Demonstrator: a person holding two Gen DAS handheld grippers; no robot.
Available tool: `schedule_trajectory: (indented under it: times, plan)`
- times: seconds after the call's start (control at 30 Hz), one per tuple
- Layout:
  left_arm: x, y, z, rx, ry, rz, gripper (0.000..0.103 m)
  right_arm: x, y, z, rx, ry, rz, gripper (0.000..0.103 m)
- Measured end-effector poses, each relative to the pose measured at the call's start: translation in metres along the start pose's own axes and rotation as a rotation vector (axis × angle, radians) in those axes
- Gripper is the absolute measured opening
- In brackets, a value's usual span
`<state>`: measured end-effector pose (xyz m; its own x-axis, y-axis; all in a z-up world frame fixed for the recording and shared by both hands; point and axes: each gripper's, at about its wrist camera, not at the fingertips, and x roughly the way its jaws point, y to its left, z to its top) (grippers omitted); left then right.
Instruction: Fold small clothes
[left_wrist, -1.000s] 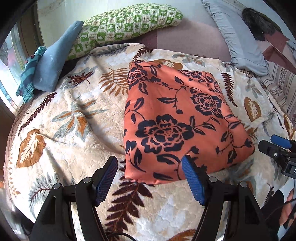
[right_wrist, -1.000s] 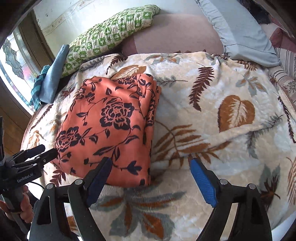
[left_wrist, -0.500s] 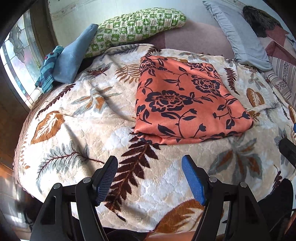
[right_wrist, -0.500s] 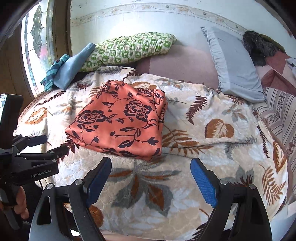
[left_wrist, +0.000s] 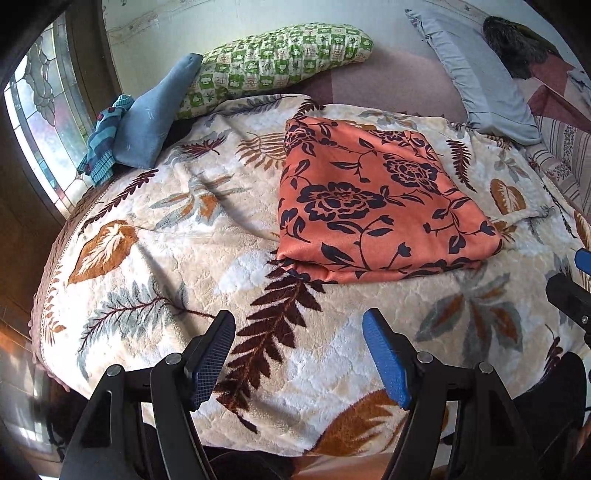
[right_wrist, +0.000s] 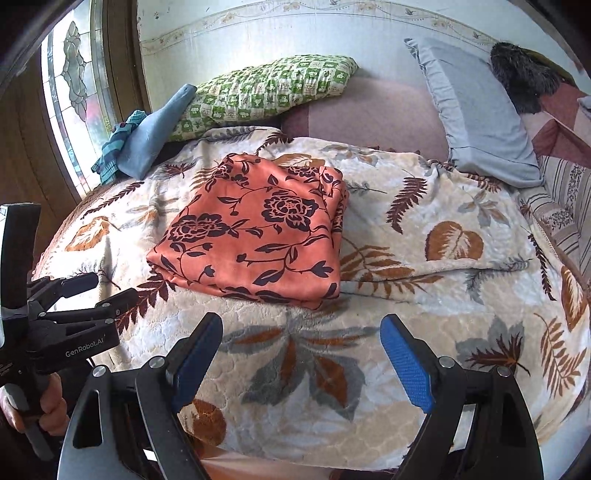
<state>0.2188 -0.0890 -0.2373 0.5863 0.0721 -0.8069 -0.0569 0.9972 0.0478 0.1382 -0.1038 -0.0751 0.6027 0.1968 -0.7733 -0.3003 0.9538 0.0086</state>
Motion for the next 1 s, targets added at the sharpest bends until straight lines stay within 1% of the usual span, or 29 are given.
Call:
schedule_trajectory:
  times: [0.2,0.43,0.77,1.0]
  plan:
    - [-0.007,-0.011,-0.004,0.051,0.000,-0.046,0.072,0.003,0.001,-0.002,-0.020,0.011,-0.022,0.088]
    - [-0.011,-0.019,-0.008,0.069,0.011,-0.072,0.072,0.004,-0.001,-0.003,-0.019,0.018,-0.031,0.088]
    - [-0.023,-0.024,-0.009,0.060,-0.012,-0.074,0.072,0.005,-0.001,-0.004,-0.024,0.028,-0.039,0.088]
    - [-0.024,-0.025,-0.011,0.053,-0.009,-0.062,0.072,0.007,0.002,-0.005,-0.048,0.039,-0.057,0.088]
